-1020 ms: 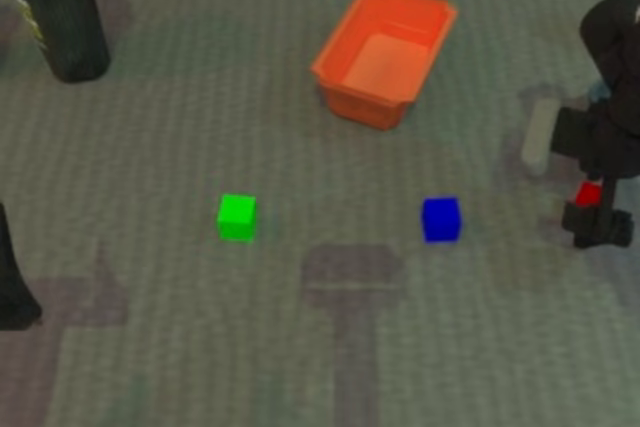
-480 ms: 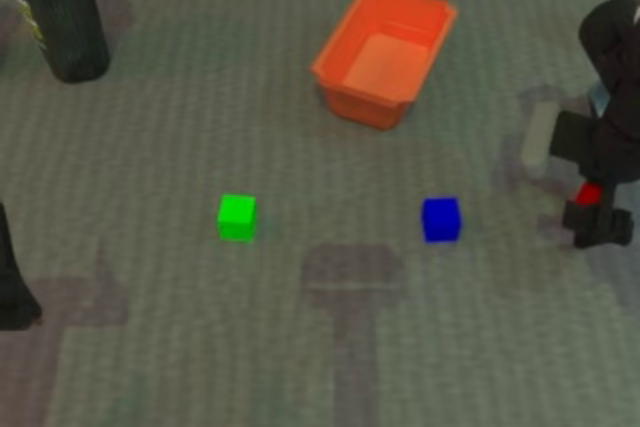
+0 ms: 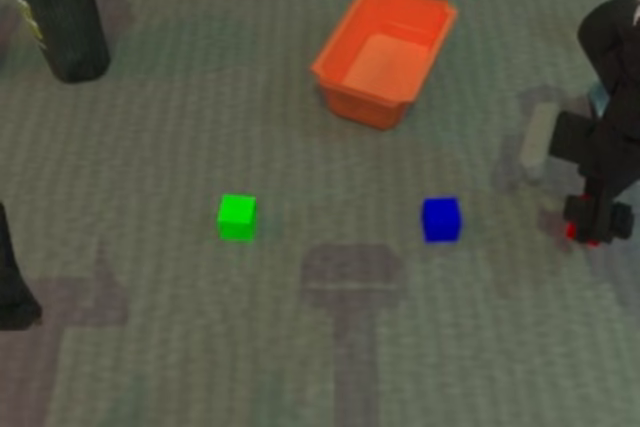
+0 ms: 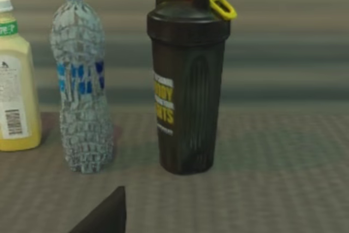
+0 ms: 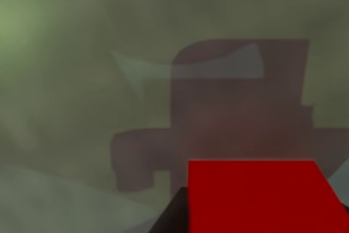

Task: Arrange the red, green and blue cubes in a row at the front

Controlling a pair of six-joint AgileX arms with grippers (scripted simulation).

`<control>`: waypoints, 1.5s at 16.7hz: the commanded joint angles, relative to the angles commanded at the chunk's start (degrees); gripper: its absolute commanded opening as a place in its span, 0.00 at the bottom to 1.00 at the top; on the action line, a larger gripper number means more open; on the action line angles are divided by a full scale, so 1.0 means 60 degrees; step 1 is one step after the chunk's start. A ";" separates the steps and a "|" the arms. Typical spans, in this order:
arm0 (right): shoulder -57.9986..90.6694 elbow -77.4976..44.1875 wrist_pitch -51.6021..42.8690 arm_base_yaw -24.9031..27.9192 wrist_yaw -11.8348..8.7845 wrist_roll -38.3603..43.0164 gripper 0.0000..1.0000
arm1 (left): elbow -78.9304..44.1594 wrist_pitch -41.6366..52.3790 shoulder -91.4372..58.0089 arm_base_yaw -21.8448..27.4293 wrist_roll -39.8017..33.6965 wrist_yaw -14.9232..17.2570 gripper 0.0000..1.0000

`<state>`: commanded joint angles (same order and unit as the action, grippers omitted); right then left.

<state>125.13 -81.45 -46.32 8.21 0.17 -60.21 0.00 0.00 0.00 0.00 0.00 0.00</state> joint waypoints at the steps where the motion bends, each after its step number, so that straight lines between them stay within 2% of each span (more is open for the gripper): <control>1: 0.0000 0.0000 0.0000 0.0000 0.0000 0.0000 0.00 | 0.0000 0.0000 0.0000 0.0000 0.0000 0.0000 1.00; 7: -0.0620 -0.0358 -0.0853 0.0045 -0.0108 0.0217 0.00 | 0.0000 0.0000 0.0000 0.0000 0.0000 0.0000 1.00; 12: -0.1237 -0.1371 -0.2615 0.0077 -0.0111 0.0230 0.00 | 0.0000 0.0000 0.0000 0.0000 0.0000 0.0000 1.00; 18: -0.1308 -0.1495 -0.2783 0.0061 -0.0111 0.0261 0.00 | 0.0000 0.0000 0.0000 0.0000 0.0000 0.0000 1.00; 21: -0.0911 -0.2144 -0.3102 0.0700 -0.0108 0.0534 0.00 | 0.0000 0.0000 0.0000 0.0000 0.0000 0.0000 1.00; 25: 0.0242 -0.4246 -0.4048 0.2614 -0.0106 0.1450 0.00 | 0.0000 0.0000 0.0000 0.0000 0.0000 0.0000 1.00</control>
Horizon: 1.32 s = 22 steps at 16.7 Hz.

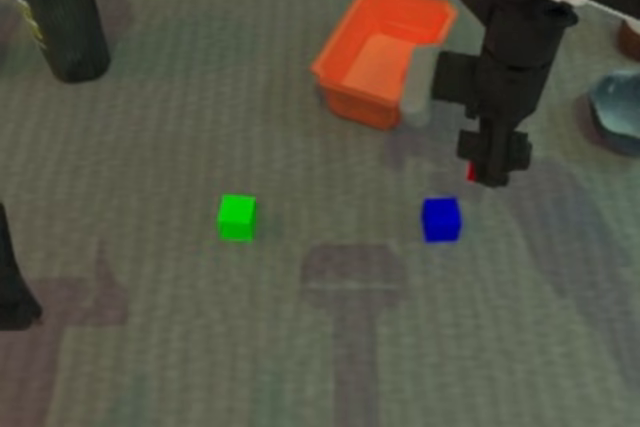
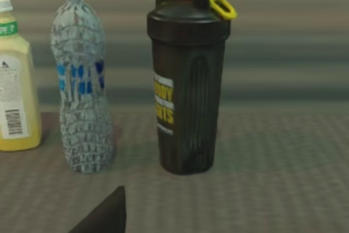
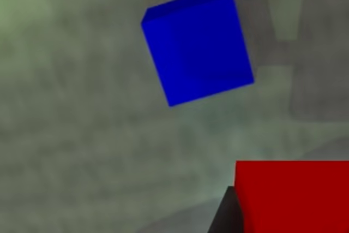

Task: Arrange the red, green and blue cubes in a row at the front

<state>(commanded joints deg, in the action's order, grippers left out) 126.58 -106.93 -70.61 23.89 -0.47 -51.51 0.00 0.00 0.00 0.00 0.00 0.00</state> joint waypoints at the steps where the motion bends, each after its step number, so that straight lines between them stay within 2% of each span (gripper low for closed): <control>1: 0.0341 -0.0630 -0.0287 0.0576 -0.0002 0.0296 0.00 | 0.0000 0.0000 0.0000 0.0000 0.0000 0.0000 1.00; 6: 0.1893 -0.3548 -0.1643 0.3520 -0.0008 0.1812 0.00 | 0.0000 0.0000 0.0000 0.0000 0.0000 0.0000 1.00; 9: 0.2439 -0.4678 -0.2137 0.4650 0.0007 0.2440 0.00 | 0.0000 0.0000 0.0000 0.0000 0.0000 0.0000 1.00; 11: 0.2566 -0.4929 -0.2253 0.4902 0.0014 0.2595 0.00 | 0.0000 0.0000 0.0000 0.0000 0.0000 0.0000 1.00; 17: 0.2503 -0.4749 -0.2075 0.4895 0.0005 0.2589 0.00 | 0.0000 0.0000 0.0000 0.0000 0.0000 0.0000 1.00; 22: 0.2462 -0.2959 -0.0352 0.4892 0.0009 0.2627 0.00 | 0.0000 0.0000 0.0000 0.0000 0.0000 0.0000 1.00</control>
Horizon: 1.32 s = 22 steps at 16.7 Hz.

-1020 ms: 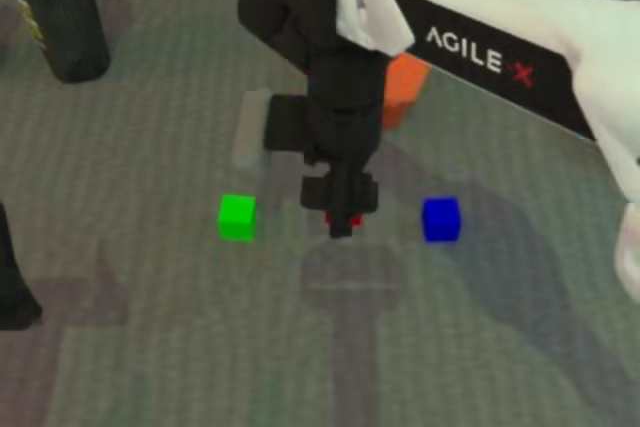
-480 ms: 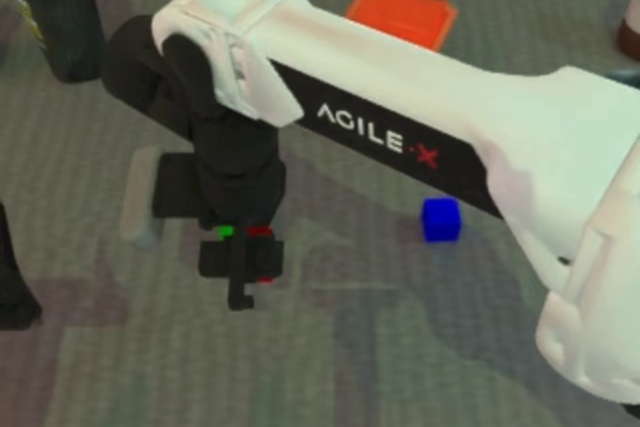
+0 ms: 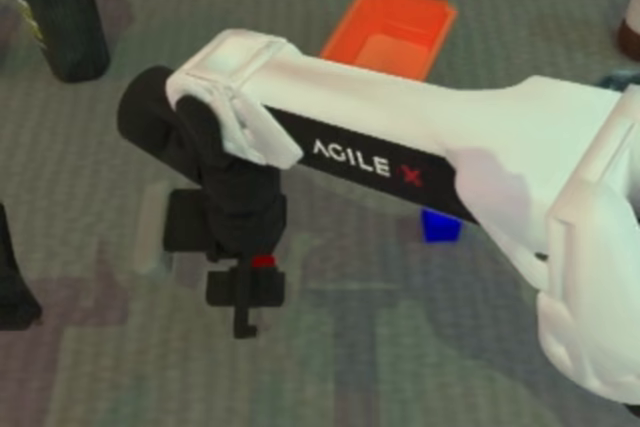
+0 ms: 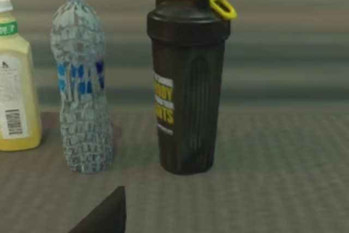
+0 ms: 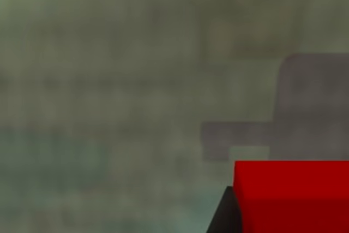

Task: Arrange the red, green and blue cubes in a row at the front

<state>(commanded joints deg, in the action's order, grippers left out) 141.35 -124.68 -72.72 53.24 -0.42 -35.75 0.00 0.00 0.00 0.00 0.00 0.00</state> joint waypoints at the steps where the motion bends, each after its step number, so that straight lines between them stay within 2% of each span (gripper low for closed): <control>1: 0.0002 0.0356 0.0347 0.0006 0.0000 0.0003 0.00 | 0.0000 0.0000 0.0000 0.0000 0.0000 0.0000 1.00; 7: 0.0028 0.0817 0.0810 0.0034 0.0005 -0.0010 0.00 | 0.0000 0.0000 0.0000 0.0000 0.0000 0.0000 1.00; 20: 0.0028 0.0817 0.0810 0.0034 0.0005 -0.0010 0.98 | 0.0000 0.0000 0.0000 0.0000 0.0000 0.0000 1.00; 22: 0.0028 0.0817 0.0810 0.0034 0.0005 -0.0010 1.00 | 0.0000 0.0000 0.0000 0.0000 0.0000 0.0000 1.00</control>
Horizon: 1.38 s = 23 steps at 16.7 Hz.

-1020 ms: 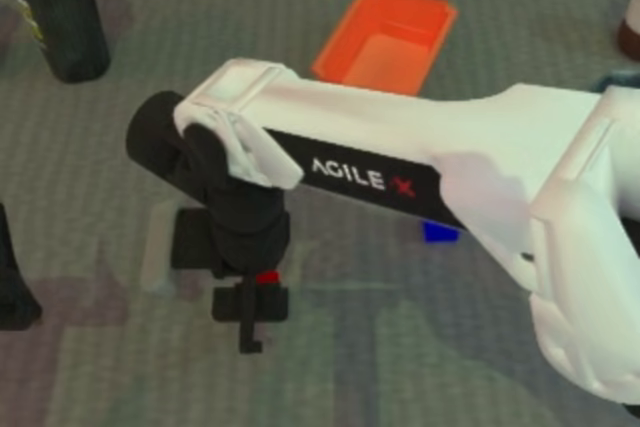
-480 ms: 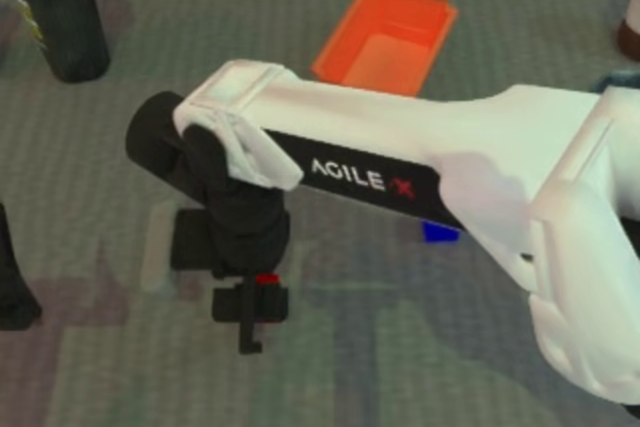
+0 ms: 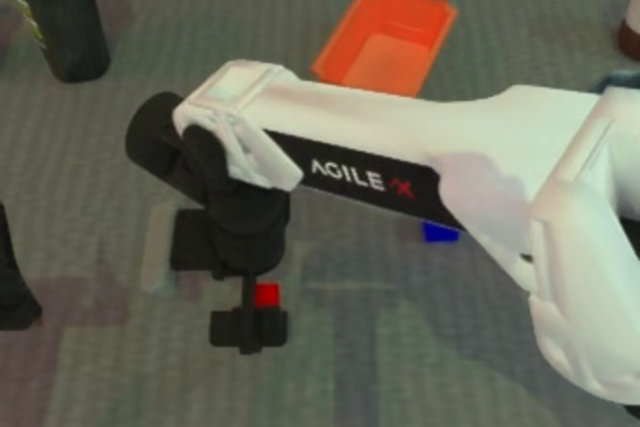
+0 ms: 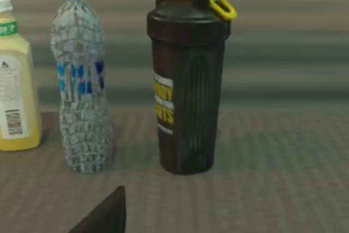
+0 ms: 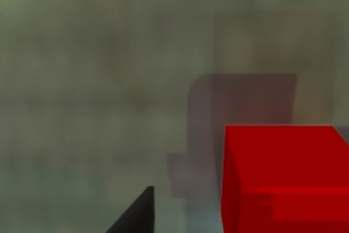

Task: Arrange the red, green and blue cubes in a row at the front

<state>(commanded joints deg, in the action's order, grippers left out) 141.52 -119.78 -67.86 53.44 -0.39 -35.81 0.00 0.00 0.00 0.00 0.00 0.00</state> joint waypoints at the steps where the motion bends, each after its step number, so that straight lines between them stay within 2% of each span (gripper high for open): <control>1: 0.0000 0.0000 0.0000 0.0000 0.0000 0.0000 1.00 | 0.0000 0.0000 0.0000 0.0000 0.0000 0.0000 1.00; 8: 0.0005 -0.0035 -0.0034 -0.0011 0.0001 -0.0009 1.00 | 0.0000 0.0000 0.0000 0.0000 0.0000 0.0000 1.00; 16: -0.0017 -0.2442 -0.2482 0.0042 -0.0003 -0.0030 1.00 | 0.0000 0.0000 0.0000 0.0000 0.0000 0.0000 1.00; 23: -0.0122 -0.2476 -0.2524 -0.0034 -0.0010 -0.0015 1.00 | -0.0074 0.0050 -0.0074 0.0025 -0.0016 0.0004 1.00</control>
<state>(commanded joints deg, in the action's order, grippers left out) 140.79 -134.63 -83.01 53.24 -0.45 -35.89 -0.44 0.30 -0.45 0.15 -0.10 0.03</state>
